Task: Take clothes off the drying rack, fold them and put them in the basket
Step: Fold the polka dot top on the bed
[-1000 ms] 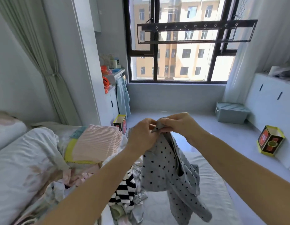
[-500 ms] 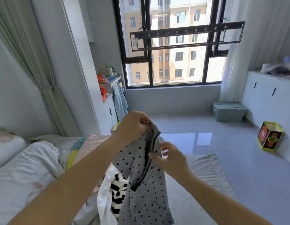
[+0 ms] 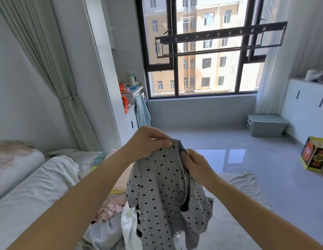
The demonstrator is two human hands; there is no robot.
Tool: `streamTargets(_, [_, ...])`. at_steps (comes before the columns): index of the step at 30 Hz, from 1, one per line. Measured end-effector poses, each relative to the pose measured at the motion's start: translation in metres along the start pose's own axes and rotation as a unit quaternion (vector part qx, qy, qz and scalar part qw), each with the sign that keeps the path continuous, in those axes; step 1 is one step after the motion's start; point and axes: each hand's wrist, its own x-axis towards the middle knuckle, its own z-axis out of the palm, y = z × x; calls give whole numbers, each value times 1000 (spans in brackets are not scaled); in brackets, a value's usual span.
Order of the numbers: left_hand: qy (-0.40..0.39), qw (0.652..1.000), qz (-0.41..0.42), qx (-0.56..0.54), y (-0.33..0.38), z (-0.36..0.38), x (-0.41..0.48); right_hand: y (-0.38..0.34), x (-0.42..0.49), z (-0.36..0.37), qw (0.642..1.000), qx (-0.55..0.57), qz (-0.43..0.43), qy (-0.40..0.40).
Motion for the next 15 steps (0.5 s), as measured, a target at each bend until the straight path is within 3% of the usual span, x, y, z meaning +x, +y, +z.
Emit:
streamTargets(2, [44,999,12,-15,-1,3,0,1,-7,2,1000,6,11,8])
streamTargets(5, [84,995,38,-23,-2,8,2,9,-14,1,989,-144,-6,31])
streamTargets(8, [98,994,53,-20,-3,8,2,23,-15,-10,966,-255,-17,39])
streamTargets(11, [100,992,74,-39,-6,1,0,38,-19,-32,920,-391,16,-17])
streamTargets(13, [65,993,79,-58,-12,-4,-3,44,-23,-49,922,-378,57,-62])
streamTargets(15, [36,994,65,-77,-19,-7,-4,45,-23,-68,950,-294,68,-79])
